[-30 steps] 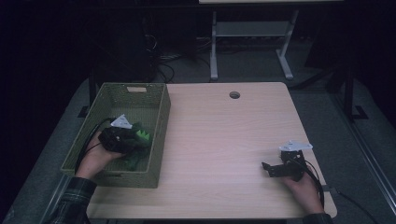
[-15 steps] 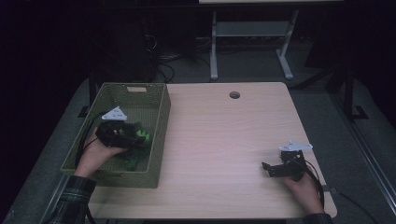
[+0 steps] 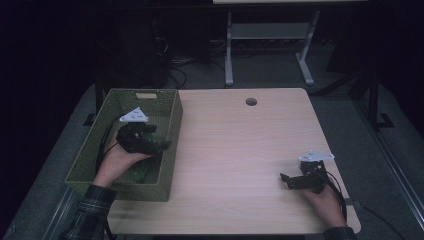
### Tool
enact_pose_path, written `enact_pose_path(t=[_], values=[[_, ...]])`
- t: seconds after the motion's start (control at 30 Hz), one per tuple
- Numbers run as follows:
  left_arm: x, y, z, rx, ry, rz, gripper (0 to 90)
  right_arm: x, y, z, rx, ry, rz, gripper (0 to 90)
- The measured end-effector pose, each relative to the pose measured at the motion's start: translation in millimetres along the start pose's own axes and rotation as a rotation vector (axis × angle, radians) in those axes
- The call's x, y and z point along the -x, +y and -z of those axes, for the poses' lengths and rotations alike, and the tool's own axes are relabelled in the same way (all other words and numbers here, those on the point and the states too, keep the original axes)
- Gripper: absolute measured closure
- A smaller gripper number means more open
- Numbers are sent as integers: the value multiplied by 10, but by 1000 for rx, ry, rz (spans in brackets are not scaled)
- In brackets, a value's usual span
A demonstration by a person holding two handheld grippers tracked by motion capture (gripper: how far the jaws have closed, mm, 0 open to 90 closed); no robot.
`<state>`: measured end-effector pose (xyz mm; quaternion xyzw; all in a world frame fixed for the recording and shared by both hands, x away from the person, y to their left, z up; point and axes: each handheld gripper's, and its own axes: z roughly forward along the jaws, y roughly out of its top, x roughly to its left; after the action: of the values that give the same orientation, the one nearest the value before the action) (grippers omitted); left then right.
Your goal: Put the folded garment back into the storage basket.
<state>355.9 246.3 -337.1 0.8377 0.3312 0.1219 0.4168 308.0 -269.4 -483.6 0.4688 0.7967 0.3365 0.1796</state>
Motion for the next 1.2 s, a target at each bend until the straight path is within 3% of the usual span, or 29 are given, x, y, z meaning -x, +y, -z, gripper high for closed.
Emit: enact_pose_path(t=[0.23,0.47,0.73,0.97,1.2], values=[[182,118,-112,32,-24,4,130,0,0,0,0,0,0,26],[423,226,-308,35,-52,-19,133,0,0,0,1,0,0,26],[775,321,-601,32,-99,-53,134,0,0,0,0,0,0,25],[1011,262,-863,47,-97,-66,133,-1,0,0,1,0,0,25],[1156,76,-1124,9,-91,-85,134,-7,-12,12,0,-7,-4,25]])
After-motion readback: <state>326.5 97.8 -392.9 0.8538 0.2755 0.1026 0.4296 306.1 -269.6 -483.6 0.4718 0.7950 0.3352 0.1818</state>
